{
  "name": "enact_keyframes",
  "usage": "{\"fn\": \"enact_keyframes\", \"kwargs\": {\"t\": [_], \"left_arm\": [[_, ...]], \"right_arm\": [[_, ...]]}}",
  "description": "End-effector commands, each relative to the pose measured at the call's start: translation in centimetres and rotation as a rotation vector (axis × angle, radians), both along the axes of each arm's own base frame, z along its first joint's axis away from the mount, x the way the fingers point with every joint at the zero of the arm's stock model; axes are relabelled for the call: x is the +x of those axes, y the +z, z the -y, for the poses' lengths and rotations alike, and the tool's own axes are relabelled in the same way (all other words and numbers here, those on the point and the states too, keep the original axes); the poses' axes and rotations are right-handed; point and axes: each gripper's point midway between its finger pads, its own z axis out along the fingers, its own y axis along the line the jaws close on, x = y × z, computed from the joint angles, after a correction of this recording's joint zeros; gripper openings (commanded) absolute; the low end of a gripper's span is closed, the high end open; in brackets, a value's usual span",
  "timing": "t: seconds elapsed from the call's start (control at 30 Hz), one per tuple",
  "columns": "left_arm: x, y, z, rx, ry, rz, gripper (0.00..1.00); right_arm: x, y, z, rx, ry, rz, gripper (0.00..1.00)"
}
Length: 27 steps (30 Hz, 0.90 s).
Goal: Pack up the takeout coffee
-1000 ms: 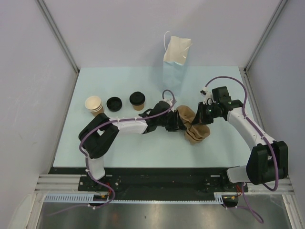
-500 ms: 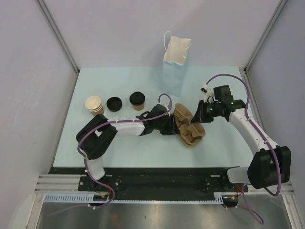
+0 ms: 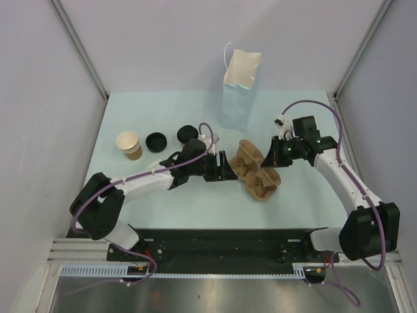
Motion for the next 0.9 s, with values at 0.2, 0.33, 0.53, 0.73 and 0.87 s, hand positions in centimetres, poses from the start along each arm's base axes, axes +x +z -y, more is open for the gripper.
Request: {"fn": "enact_keyframes", "kwargs": {"t": [0.2,0.33,0.53,0.73,0.87], "left_arm": [[2.8,11.5,-8.0,-0.166,0.002,0.282,0.78],[5.6,17.1,-13.7,-0.159,0.11,0.428,0.88],[9.6,21.7,-25.1,-0.066,0.355,0.519,0.93],[10.9,22.3,-32.0,-0.014,0.482,0.49,0.95],[10.5,21.3,-32.8,-0.032,0.495,0.463,0.95]], "right_arm": [[-1.8,7.7,-4.2,0.069,0.238,0.306,0.0],[-3.4,8.9,-7.5,0.032,0.443,0.434,0.0],[-5.8,8.0,-14.2,-0.081,0.805,0.659,0.0],[-7.3,4.7,-21.4,-0.163,1.02,0.783,0.0],[-7.0,1.3,-25.4,-0.224,1.087,0.821,0.0]]}}
